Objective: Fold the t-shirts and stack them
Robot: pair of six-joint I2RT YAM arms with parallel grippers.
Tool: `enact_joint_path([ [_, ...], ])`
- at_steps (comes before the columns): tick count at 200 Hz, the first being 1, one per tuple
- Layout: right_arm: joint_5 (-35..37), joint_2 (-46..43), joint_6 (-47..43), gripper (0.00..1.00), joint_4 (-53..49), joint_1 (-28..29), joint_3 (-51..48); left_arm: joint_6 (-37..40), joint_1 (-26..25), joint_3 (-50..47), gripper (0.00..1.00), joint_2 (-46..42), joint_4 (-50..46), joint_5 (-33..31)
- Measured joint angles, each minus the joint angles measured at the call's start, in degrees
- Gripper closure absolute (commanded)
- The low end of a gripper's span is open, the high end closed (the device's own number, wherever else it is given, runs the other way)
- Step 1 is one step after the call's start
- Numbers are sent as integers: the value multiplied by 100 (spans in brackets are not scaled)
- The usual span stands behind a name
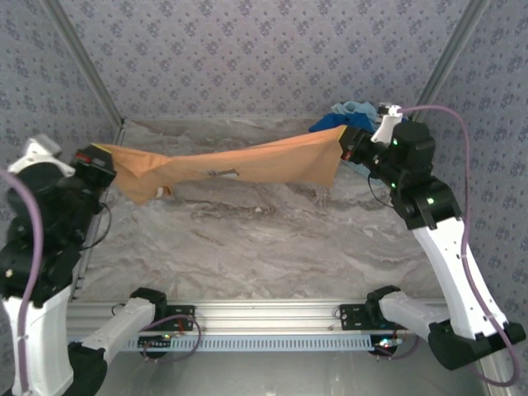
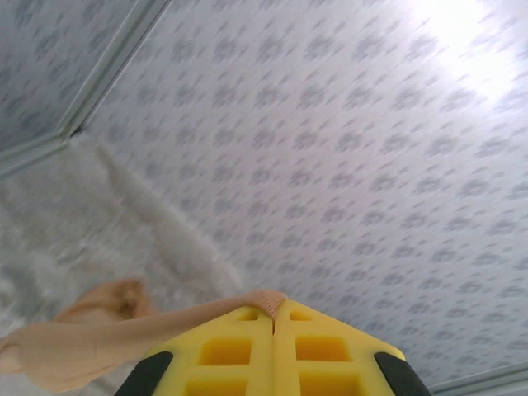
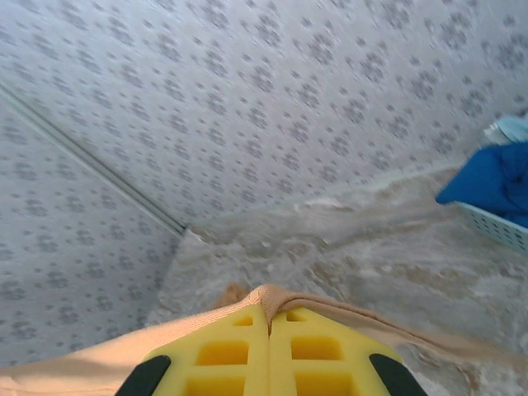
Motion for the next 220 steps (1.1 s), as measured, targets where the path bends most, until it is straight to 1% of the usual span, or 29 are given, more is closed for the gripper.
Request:
enact_joint_path([
  [15, 26, -195, 11, 100, 28, 57, 127, 173, 2, 664, 100, 153, 111, 22],
  [34, 42, -201, 70, 100, 107, 63, 284, 308, 2, 1412, 100, 503, 208, 81],
  [50, 31, 15, 133, 100, 173, 63, 538, 385, 2, 2009, 100, 1014, 144, 133],
  [69, -81, 544, 269, 100, 367, 63, 802, 476, 87, 2546, 100, 1784, 70, 243],
  [97, -433, 1613, 557, 100, 752, 52, 1038, 531, 782, 2771, 100, 2957, -15, 763],
  [115, -669, 2361, 717, 100, 973, 4, 1095, 542, 1329, 2758, 100, 3794, -17, 1274],
  [129, -807, 2887, 798, 100, 1003, -61, 1279, 573, 1657, 2911, 100, 4293, -83, 1604],
  [142, -922, 3309, 857, 100, 1032, -136, 1567, 601, 1912, 3440, 100, 4793, -243, 1886],
  [150, -994, 3517, 887, 100, 1078, -192, 1757, 627, 2037, 3923, 100, 5088, -323, 2044],
  [167, -1126, 3753, 970, 100, 1215, -334, 2094, 699, 2151, 5206, 100, 5576, -472, 2312],
  [180, -1213, 3825, 1038, 100, 1327, -444, 2339, 748, 2149, 6072, 100, 5716, -466, 2465],
  [193, -1322, 3899, 1117, 100, 1502, -568, 2680, 772, 2138, 6494, 100, 5565, -382, 2592],
  [206, -1412, 3945, 1180, 100, 1679, -678, 2959, 809, 2140, 6430, 100, 5217, -254, 2647],
  [220, -1491, 3947, 1257, 100, 1849, -796, 3161, 846, 2140, 6067, 100, 4656, -74, 2662],
])
